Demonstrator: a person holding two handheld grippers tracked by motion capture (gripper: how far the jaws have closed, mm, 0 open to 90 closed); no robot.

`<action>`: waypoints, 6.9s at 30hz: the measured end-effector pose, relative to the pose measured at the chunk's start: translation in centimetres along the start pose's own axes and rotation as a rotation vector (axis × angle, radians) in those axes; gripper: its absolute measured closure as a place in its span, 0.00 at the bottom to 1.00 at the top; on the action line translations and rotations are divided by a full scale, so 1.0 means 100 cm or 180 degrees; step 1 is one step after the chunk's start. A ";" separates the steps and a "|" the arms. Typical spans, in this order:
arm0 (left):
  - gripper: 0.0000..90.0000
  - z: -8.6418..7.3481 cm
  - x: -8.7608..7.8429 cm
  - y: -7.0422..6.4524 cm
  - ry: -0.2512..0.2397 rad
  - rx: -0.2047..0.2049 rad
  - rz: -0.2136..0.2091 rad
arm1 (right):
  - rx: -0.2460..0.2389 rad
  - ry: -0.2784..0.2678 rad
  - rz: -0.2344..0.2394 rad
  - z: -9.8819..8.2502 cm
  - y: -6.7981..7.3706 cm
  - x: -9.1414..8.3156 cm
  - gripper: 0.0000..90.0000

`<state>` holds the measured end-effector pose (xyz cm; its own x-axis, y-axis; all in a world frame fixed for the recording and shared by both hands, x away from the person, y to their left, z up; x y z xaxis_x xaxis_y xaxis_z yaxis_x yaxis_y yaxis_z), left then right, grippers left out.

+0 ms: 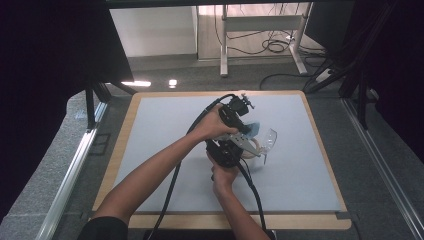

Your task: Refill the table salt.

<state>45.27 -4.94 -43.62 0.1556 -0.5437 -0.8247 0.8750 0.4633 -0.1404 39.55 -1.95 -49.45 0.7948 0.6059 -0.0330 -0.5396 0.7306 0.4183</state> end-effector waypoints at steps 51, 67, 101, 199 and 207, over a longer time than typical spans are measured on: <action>0.97 0.000 0.002 0.000 0.0061 0.0018 0.0007 | 0.0055 -0.0041 -0.0010 -0.001 0.000 0.000 0.72; 0.97 0.000 -0.001 -0.002 0.0075 0.0028 0.0012 | 0.0053 -0.0066 0.0002 0.001 0.003 -0.001 0.72; 0.97 -0.002 0.002 -0.001 0.0093 0.0020 -0.0003 | 0.0033 -0.0047 0.0005 -0.001 0.003 -0.002 0.72; 0.96 -0.032 -0.024 0.013 -0.0510 -0.0292 -0.0295 | -0.0740 0.0657 0.0050 -0.043 -0.015 -0.032 0.69; 0.96 -0.035 -0.028 0.013 -0.0547 -0.0327 -0.0340 | -0.0792 0.0778 -0.0002 -0.045 -0.020 -0.039 0.69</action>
<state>44.34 -0.41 -43.40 0.1478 -0.7007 -0.6980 0.8408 0.4607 -0.2843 36.28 -4.43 -54.23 0.7216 0.6408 -0.2621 -0.6141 0.7672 0.1851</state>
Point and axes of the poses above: each handheld gripper's, and its own axes: x roughly forward along the jaws, z roughly out of its top, y roughly to its left, the point moved 6 cm from there along x, roughly forward along the jaws, and after that the axes turned 3 degrees about -x, right-handed, at the moved point
